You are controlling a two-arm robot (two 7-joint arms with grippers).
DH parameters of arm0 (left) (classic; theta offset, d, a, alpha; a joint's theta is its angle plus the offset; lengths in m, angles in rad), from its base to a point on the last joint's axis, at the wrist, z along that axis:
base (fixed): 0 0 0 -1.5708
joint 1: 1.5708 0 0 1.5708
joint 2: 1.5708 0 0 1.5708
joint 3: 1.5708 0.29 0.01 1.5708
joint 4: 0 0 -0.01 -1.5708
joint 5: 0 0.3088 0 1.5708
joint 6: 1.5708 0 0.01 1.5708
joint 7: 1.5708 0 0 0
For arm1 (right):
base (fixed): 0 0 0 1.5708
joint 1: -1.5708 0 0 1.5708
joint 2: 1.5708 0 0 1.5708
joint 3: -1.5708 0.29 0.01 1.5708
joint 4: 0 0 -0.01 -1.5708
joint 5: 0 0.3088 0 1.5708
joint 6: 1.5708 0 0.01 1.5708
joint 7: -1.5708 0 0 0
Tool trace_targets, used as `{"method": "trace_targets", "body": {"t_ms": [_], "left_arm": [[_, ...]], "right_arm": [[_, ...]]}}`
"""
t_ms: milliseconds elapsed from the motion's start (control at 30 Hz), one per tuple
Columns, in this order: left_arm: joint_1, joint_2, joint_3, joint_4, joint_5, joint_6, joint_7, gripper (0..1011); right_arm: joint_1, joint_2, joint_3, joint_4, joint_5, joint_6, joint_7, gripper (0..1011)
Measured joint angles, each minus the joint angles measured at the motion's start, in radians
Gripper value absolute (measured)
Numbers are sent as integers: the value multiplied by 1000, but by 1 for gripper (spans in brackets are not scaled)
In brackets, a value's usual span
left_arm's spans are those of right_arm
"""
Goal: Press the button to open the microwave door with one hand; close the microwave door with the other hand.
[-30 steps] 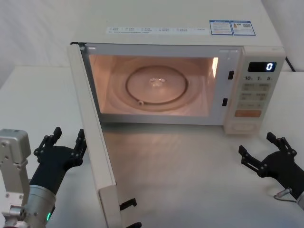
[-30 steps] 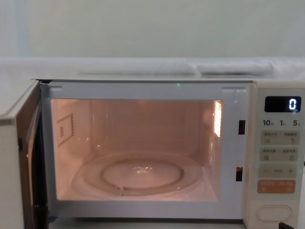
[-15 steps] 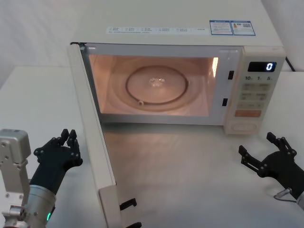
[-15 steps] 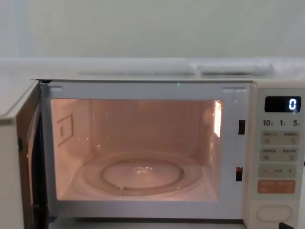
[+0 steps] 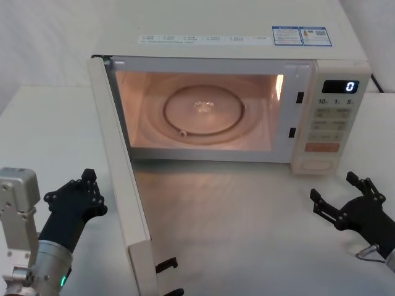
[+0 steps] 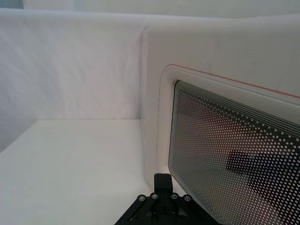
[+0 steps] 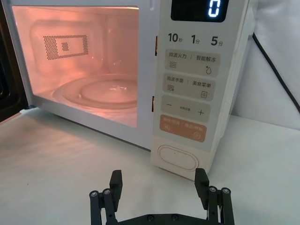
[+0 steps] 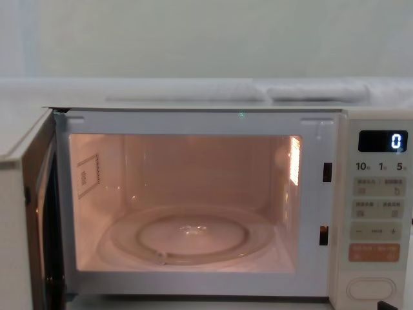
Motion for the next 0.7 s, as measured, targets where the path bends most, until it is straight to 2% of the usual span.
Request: {"method": "trace_targets", "body": {"t_ms": [700], "left_arm": [[0, 0, 0, 0, 0, 0, 0, 0]], "right_arm": [[0, 0, 0, 0, 0, 0, 0, 1000]]}}
